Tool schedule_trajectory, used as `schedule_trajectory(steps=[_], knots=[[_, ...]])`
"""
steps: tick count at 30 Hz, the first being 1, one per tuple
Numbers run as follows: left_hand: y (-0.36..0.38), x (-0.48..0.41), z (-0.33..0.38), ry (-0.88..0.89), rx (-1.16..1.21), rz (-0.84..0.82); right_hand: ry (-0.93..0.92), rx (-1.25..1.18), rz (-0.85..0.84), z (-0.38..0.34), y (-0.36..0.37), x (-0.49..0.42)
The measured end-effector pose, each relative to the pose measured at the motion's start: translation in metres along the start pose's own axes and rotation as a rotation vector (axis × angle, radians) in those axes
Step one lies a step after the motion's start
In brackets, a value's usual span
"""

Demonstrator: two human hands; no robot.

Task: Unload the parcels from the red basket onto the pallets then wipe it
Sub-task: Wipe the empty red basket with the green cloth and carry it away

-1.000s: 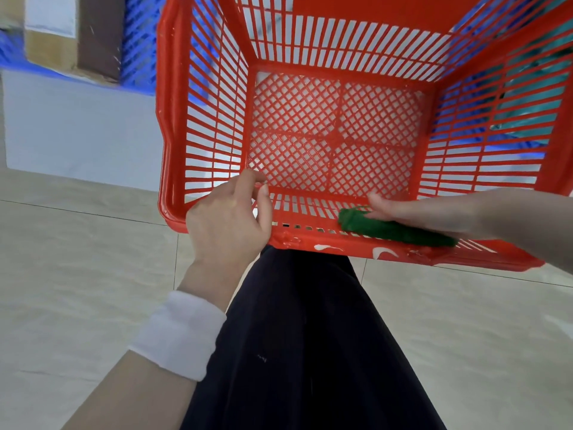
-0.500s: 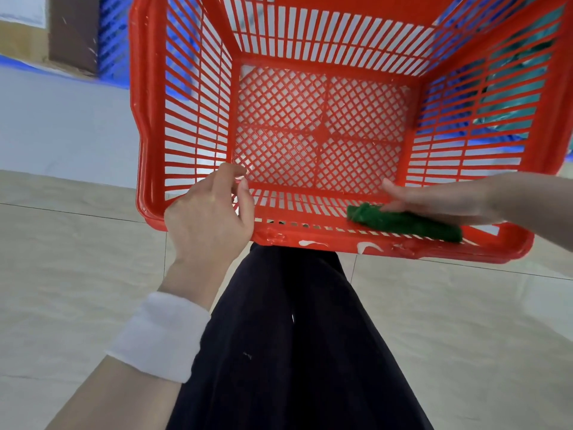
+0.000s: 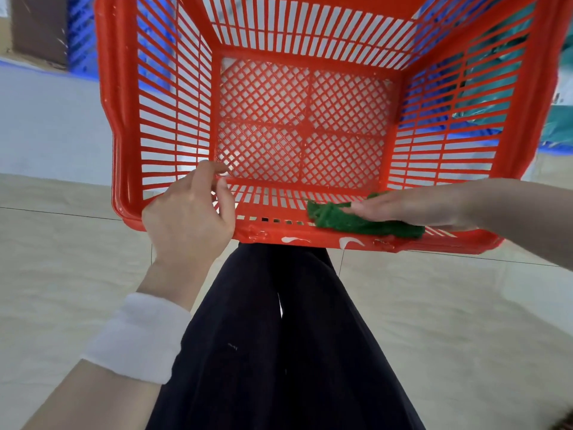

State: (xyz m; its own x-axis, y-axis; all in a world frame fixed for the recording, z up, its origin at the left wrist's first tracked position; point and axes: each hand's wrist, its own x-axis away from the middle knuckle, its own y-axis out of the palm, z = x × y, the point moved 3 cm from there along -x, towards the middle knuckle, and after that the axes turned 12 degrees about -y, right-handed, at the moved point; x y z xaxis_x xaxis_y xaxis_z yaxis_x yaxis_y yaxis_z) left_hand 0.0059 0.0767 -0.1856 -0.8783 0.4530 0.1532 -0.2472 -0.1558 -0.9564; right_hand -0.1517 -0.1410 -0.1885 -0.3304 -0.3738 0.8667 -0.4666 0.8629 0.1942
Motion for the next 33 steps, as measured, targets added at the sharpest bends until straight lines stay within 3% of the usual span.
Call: schedule_trajectory(steps=[4,9,12,16,19,22,26,33], knots=[[0.0,0.0,0.0,-0.009,-0.008,-0.03,-0.047,-0.051,0.079,-0.001,-0.007,0.006],[0.002,0.0,-0.001,-0.029,-0.016,-0.069,-0.247,-0.3,0.474,-0.009,-0.013,0.031],[0.001,-0.001,-0.001,-0.029,-0.006,-0.084,-0.396,-0.249,0.497,-0.018,0.025,0.048],[0.0,-0.002,0.001,-0.029,0.012,-0.064,-0.525,0.143,0.446,-0.027,0.071,0.04],[-0.001,-0.002,0.001,-0.022,0.013,-0.037,-0.522,0.414,0.614,-0.024,0.06,0.041],[0.0,-0.001,0.0,-0.019,0.0,-0.002,-0.489,0.783,0.607,-0.016,0.057,0.024],[0.004,-0.001,-0.001,-0.006,-0.003,0.045,-0.377,1.045,0.672,-0.013,0.063,-0.007],[0.007,-0.001,-0.001,-0.017,-0.004,0.085,-0.55,1.326,0.942,-0.009,0.071,-0.009]])
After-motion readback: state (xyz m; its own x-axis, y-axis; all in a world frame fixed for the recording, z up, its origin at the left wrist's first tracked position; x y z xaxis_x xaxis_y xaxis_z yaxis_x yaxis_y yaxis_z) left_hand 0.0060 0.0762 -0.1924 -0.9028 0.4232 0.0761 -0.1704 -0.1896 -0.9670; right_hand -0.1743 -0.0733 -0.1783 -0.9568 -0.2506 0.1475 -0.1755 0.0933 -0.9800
